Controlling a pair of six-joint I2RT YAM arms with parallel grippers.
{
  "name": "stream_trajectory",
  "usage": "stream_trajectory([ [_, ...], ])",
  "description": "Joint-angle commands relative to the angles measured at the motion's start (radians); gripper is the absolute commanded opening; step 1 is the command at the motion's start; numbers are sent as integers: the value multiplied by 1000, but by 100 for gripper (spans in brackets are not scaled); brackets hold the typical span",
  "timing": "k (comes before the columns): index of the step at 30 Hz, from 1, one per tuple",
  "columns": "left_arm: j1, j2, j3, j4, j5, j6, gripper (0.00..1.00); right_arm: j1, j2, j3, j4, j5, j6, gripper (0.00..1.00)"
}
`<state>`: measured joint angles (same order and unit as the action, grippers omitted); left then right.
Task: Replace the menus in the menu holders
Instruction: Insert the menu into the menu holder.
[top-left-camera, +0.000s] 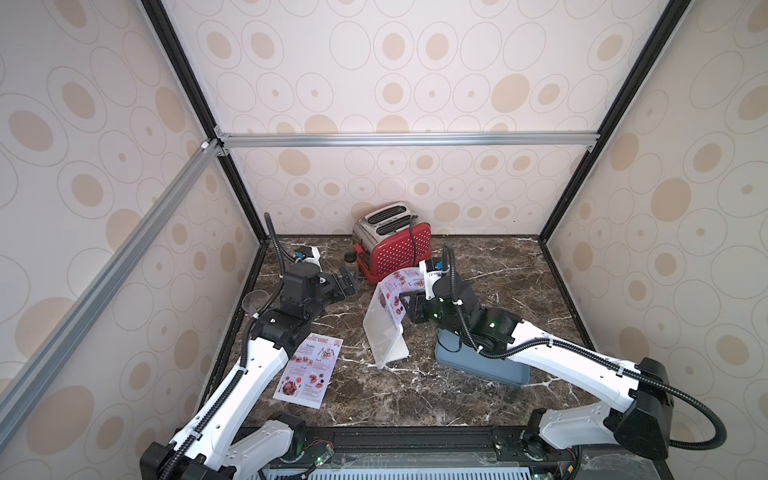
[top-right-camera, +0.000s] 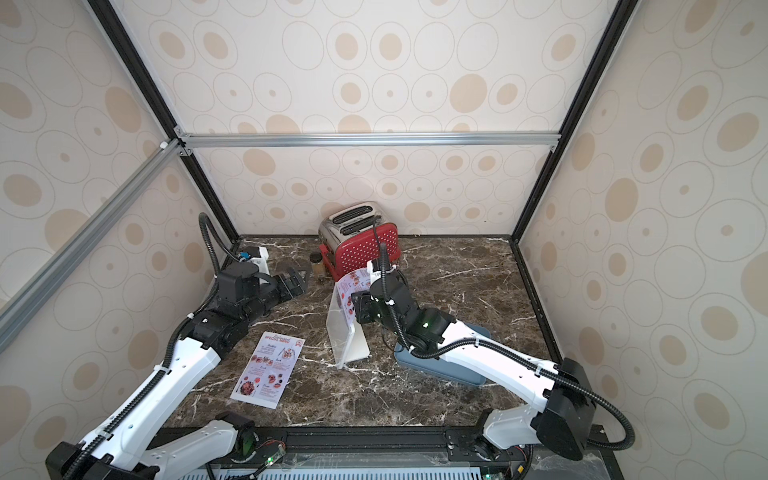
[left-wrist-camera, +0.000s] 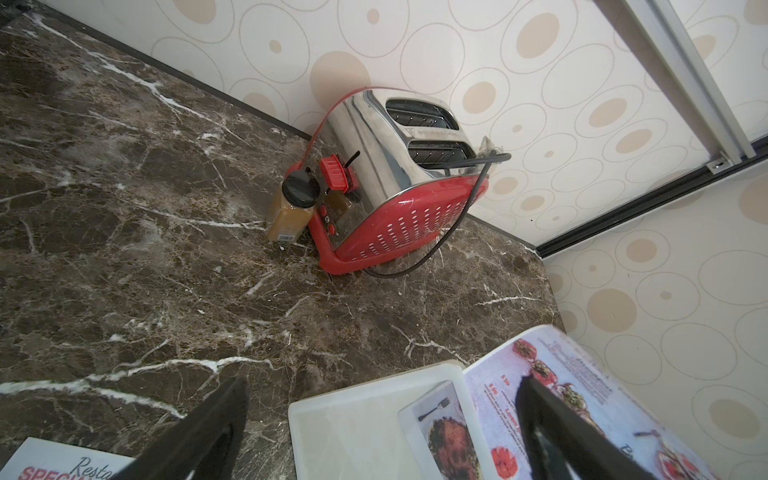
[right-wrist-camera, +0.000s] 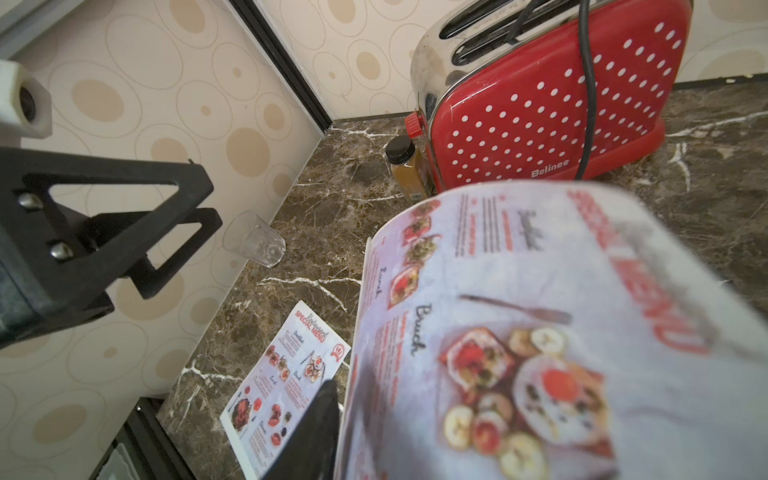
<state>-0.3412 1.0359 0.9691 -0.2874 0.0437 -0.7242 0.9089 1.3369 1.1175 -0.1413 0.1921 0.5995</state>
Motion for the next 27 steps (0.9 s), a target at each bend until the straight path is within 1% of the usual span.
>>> stream_trajectory([
  [1, 1, -24, 14, -15, -4, 15, 99, -30, -20, 3, 16, 5, 27, 39],
  [8, 1, -25, 13, -12, 1, 14, 99, -115, -10, 30, 8, -74, 74, 41],
  [11, 2, -23, 14, -10, 2, 12, 99, -143, 0, 34, 21, -102, 94, 40],
  [15, 1, -26, 14, -14, 0, 14, 99, -159, 14, 43, 39, -134, 110, 29],
  [18, 1, -31, 13, -17, -3, 14, 100, -161, 15, 39, 58, -152, 126, 17],
  [20, 2, -34, 11, -16, -4, 14, 99, -161, 10, 34, 71, -171, 134, 12],
  [23, 2, -33, 11, -17, -4, 12, 100, -159, -2, 22, 80, -195, 144, 8],
  [27, 1, -31, 10, -12, -1, 8, 100, -138, -19, -14, 101, -190, 137, 8],
])
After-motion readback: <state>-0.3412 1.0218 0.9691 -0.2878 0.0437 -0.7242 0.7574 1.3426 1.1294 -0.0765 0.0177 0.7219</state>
